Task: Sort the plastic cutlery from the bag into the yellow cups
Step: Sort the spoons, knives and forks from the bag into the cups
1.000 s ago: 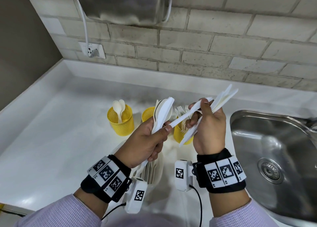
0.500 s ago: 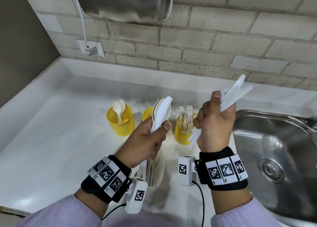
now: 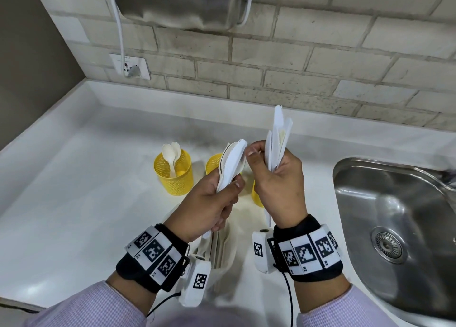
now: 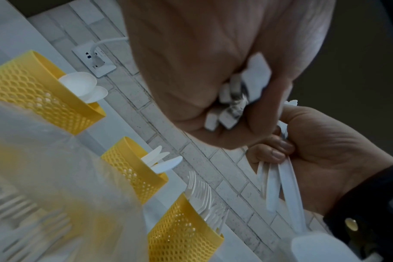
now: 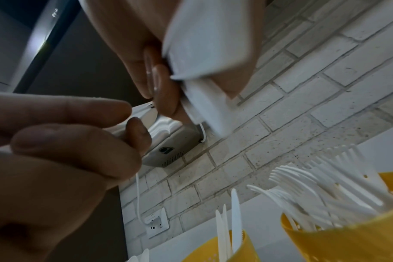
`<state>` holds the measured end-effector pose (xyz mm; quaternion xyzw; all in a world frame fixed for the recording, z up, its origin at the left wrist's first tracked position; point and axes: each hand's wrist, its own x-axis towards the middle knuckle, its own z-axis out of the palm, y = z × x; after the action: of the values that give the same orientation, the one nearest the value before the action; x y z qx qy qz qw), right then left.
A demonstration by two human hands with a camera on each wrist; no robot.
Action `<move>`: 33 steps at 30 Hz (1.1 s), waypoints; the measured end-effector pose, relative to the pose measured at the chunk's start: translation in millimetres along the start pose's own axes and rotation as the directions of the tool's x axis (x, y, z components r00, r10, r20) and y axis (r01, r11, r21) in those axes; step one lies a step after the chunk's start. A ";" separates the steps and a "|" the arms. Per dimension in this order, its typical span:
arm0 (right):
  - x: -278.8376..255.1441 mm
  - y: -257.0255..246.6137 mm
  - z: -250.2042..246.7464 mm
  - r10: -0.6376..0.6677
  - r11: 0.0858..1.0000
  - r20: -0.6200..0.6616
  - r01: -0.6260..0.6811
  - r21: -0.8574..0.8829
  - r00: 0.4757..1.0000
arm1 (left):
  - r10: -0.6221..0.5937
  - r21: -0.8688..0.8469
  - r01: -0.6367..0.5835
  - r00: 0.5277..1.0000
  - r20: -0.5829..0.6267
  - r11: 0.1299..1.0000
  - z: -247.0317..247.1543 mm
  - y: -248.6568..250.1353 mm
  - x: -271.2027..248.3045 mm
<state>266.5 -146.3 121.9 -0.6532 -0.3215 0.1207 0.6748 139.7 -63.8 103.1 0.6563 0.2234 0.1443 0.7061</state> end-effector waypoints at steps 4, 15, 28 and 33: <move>1.5 1.8 2.9 -0.013 1.000 0.003 0.013 0.011 1.000 | -0.004 0.054 0.003 1.000 0.025 0.999 0.9 -1.4 -1.9; 7.1 4.5 1.9 0.079 0.993 0.000 -0.078 0.090 0.997 | 0.047 0.088 -0.047 0.999 0.009 0.995 -5.7 -2.2 -1.8; 6.2 6.5 7.8 0.112 0.986 -0.063 -0.103 0.129 0.992 | 0.015 -0.057 -0.018 0.998 -0.057 0.998 -9.1 -2.2 0.2; 6.4 11.1 11.0 0.134 0.980 -0.117 -0.114 0.162 0.984 | 0.061 0.016 -0.060 0.993 -0.099 0.998 -11.7 -4.2 1.7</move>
<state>267.8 -132.4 112.4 -0.6241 -0.2260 0.1452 0.7337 134.9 -53.2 98.3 0.6594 0.2391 0.1966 0.6851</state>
